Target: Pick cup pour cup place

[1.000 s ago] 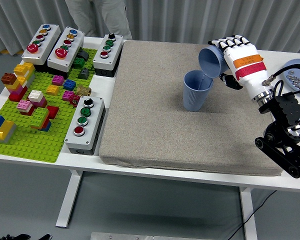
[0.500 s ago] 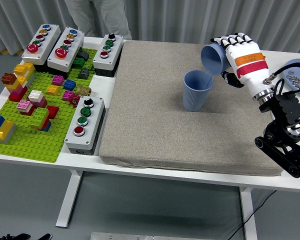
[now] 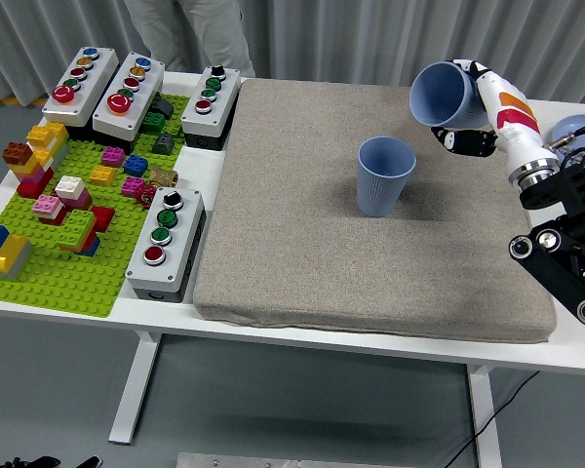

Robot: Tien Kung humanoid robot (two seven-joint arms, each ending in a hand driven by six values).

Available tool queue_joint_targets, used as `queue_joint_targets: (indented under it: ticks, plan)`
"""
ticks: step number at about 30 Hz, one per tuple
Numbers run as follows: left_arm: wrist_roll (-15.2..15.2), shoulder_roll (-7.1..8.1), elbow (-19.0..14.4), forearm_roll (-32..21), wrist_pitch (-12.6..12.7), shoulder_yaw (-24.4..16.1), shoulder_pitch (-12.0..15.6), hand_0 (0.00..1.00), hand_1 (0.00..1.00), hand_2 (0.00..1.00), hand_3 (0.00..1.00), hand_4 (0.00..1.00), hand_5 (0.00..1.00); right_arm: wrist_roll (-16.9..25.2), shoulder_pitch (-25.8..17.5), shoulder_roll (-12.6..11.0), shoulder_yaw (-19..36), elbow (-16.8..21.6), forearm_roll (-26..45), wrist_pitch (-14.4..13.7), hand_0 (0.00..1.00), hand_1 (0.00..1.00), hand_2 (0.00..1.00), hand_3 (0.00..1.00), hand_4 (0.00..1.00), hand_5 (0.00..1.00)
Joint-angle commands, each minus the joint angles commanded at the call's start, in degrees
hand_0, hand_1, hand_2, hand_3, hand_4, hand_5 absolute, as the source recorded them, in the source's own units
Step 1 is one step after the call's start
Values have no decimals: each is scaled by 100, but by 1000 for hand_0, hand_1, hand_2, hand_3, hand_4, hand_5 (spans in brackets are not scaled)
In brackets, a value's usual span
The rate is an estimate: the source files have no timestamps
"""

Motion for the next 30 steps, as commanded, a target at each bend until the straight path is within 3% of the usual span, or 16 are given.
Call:
queue_joint_targets:
  ticks: [6,11,24,30]
  plan:
    - [-7,-2,0,10,4,2,30,778,757,809,646,503,968,-129,-265,90,636,79,1452,366,853,750,663,644,780,97]
    - [-11,-10,0,40,1,-19,23,778,757,809,646,503,968,-39,-487,124,826,88,2563,288,853,750,663,644,780,97]
    - [-14,-40,0,37,0,-37,-12,776,757,809,647,504,967,167,-947,161,805,96,2364,93,850,749,662,643,777,101]
    - [-10,-43,0,55,-7,-34,-22,777,757,809,647,504,968,346,-1086,215,716,14,2606,-2,848,749,664,645,775,100]
